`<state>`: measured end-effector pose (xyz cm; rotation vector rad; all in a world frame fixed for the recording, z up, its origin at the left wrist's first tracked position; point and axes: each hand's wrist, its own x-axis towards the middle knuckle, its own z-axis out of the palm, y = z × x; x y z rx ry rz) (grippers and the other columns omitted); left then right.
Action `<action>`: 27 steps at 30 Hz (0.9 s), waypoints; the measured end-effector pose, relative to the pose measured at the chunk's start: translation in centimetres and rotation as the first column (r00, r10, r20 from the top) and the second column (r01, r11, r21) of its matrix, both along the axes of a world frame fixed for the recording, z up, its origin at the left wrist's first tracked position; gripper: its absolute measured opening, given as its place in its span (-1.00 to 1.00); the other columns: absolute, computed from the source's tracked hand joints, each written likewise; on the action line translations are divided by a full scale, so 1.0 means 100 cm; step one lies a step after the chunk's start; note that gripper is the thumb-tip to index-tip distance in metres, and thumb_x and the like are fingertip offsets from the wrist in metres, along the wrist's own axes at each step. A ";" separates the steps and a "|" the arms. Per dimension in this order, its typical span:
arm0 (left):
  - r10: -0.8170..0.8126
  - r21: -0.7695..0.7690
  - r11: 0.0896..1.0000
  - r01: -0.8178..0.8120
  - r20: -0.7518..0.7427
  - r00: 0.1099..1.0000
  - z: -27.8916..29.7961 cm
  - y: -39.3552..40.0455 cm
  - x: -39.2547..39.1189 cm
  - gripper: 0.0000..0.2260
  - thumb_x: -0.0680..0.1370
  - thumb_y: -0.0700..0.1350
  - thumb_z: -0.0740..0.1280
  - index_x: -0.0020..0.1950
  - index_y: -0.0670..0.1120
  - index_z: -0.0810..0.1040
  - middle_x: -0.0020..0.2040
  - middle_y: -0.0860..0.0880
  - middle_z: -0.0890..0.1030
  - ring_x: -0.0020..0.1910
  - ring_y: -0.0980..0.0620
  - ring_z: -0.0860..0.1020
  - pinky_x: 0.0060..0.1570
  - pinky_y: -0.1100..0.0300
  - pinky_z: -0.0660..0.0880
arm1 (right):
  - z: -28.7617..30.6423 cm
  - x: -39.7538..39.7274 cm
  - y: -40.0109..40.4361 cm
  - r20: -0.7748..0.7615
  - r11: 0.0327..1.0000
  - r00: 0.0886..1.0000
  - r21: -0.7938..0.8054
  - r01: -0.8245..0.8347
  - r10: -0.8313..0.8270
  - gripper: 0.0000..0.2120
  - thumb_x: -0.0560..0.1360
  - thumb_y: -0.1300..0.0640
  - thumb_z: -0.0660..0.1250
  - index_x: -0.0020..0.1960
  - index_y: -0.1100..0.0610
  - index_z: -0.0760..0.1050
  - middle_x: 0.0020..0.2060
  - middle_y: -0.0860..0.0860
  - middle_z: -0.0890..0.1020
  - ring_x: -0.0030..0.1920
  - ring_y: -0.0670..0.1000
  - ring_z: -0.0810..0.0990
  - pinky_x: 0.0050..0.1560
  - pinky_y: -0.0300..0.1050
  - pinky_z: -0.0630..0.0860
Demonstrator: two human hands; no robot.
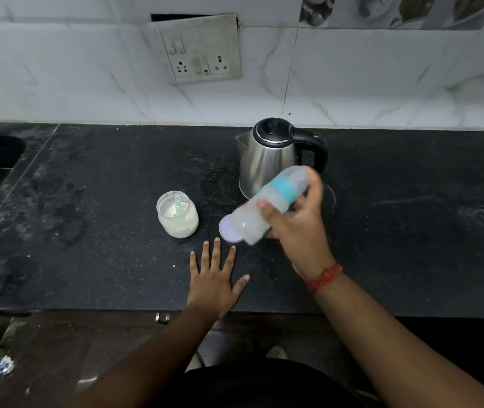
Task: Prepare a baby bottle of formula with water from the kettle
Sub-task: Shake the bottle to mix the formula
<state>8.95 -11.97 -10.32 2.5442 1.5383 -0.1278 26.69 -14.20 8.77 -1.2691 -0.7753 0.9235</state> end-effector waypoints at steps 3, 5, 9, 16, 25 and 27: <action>0.006 0.004 1.000 -0.006 0.006 1.000 -0.001 0.002 0.000 -0.22 0.58 0.45 -0.27 0.67 0.05 0.08 0.68 -0.20 0.04 0.66 -0.25 -0.06 0.56 -0.35 -0.08 | 0.000 0.003 0.003 -0.069 0.999 0.997 0.009 0.043 -0.043 -0.22 0.48 0.23 0.50 0.52 -0.08 0.14 0.25 0.10 0.55 0.12 0.09 0.69 -0.08 0.23 0.68; 0.006 0.018 1.000 -0.006 0.013 1.000 -0.002 0.001 0.001 -0.24 0.59 0.44 -0.23 0.66 0.05 0.13 0.67 -0.20 0.08 0.66 -0.27 0.00 0.55 -0.37 -0.03 | 0.001 0.010 0.005 -0.178 0.986 0.971 0.019 0.167 -0.161 -0.28 0.52 0.24 0.46 0.50 -0.05 0.12 0.20 0.10 0.56 0.08 0.07 0.69 -0.14 0.17 0.69; -0.001 0.020 1.000 0.001 0.011 1.000 -0.003 0.001 0.000 -0.22 0.58 0.45 -0.27 0.67 0.05 0.07 0.68 -0.19 0.03 0.66 -0.25 -0.07 0.56 -0.35 -0.10 | 0.000 0.010 -0.001 0.117 0.996 0.989 -0.012 -0.090 0.091 -0.12 0.44 0.22 0.54 0.55 -0.13 0.09 0.32 0.06 0.50 0.13 0.03 0.67 0.06 0.13 0.67; 0.005 0.023 1.000 -0.005 0.005 1.000 -0.004 0.001 0.000 -0.24 0.59 0.44 -0.25 0.67 0.05 0.06 0.68 -0.20 0.04 0.66 -0.26 -0.04 0.56 -0.36 -0.06 | 0.002 0.010 0.003 0.077 0.997 0.995 0.025 -0.073 0.071 -0.15 0.45 0.21 0.54 0.52 -0.17 0.12 0.31 0.09 0.51 0.18 0.12 0.65 0.04 0.33 0.65; 0.001 0.024 1.000 -0.001 0.002 1.000 -0.005 0.002 0.000 -0.25 0.61 0.43 -0.20 0.67 0.04 0.13 0.67 -0.20 0.09 0.66 -0.27 0.02 0.54 -0.38 0.01 | 0.014 0.020 0.001 0.057 0.998 0.998 0.054 0.025 -0.029 -0.20 0.46 0.28 0.51 0.53 -0.05 0.15 0.21 0.06 0.56 0.02 -0.01 0.70 -0.03 0.21 0.69; 0.003 0.027 1.000 -0.003 0.000 1.000 -0.005 0.001 0.001 -0.25 0.61 0.43 -0.21 0.66 0.04 0.13 0.67 -0.20 0.09 0.66 -0.27 0.01 0.54 -0.38 0.01 | 0.014 0.025 0.003 -0.018 0.990 0.992 0.075 0.124 -0.123 -0.23 0.49 0.27 0.49 0.52 -0.03 0.12 0.18 0.08 0.57 0.01 -0.02 0.70 -0.03 0.29 0.67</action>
